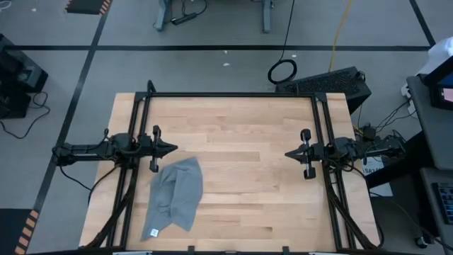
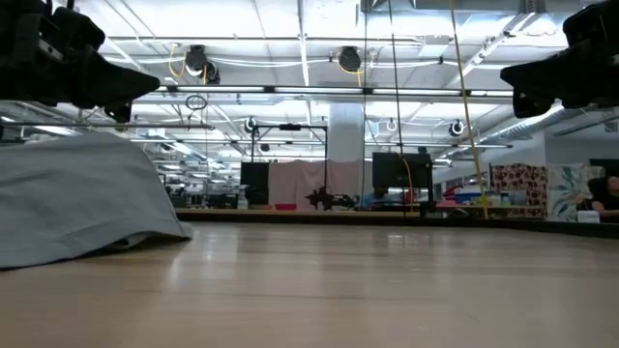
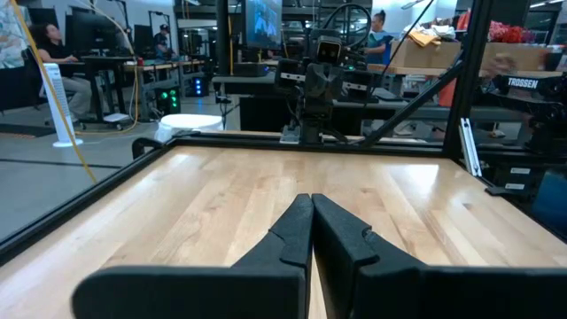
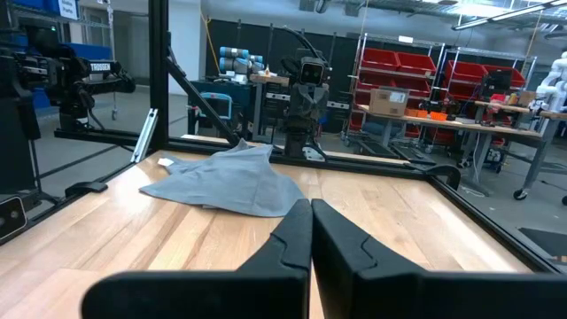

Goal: Roll towel

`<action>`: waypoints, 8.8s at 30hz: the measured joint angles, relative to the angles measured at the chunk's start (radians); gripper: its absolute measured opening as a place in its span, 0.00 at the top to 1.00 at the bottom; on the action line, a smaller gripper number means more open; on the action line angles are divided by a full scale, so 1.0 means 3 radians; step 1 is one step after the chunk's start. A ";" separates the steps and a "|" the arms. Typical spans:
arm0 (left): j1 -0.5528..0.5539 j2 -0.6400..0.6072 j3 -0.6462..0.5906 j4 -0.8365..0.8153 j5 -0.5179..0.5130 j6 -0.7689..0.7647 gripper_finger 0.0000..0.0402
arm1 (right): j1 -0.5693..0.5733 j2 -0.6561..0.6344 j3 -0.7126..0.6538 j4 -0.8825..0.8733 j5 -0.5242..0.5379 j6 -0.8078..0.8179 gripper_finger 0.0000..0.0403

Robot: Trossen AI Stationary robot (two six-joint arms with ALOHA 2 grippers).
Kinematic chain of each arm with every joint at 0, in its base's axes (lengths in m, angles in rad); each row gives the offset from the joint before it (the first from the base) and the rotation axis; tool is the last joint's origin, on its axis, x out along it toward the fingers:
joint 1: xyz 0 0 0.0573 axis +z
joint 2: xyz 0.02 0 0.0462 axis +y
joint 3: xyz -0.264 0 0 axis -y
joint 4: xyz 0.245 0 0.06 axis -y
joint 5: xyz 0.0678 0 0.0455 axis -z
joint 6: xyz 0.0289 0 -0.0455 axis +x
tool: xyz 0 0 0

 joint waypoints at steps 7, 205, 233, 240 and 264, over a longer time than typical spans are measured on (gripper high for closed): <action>-0.0001 -0.0001 -0.0001 0.0000 0.0000 0.0000 0.96 | 0.0001 -0.0001 0.0000 0.0000 0.0000 0.0000 1.00; -0.1297 0.4546 0.2737 -0.1103 -0.1591 -0.1485 0.99 | 0.0935 0.7321 0.3775 0.2118 0.1814 -0.1931 0.48; -0.1188 0.4546 0.2737 -0.0842 -0.1412 -0.1517 0.98 | 0.1106 0.7219 0.3772 0.2216 0.3151 -0.2474 0.97; -0.1372 0.4546 0.2737 -0.0790 -0.1410 -0.1573 0.95 | 0.1280 0.6668 0.3777 0.1738 0.3334 -0.2064 0.99; -0.2190 0.4959 0.2733 -0.0849 -0.2080 -0.1857 0.67 | 0.1017 0.4617 0.3782 -0.0947 0.2249 -0.0075 1.00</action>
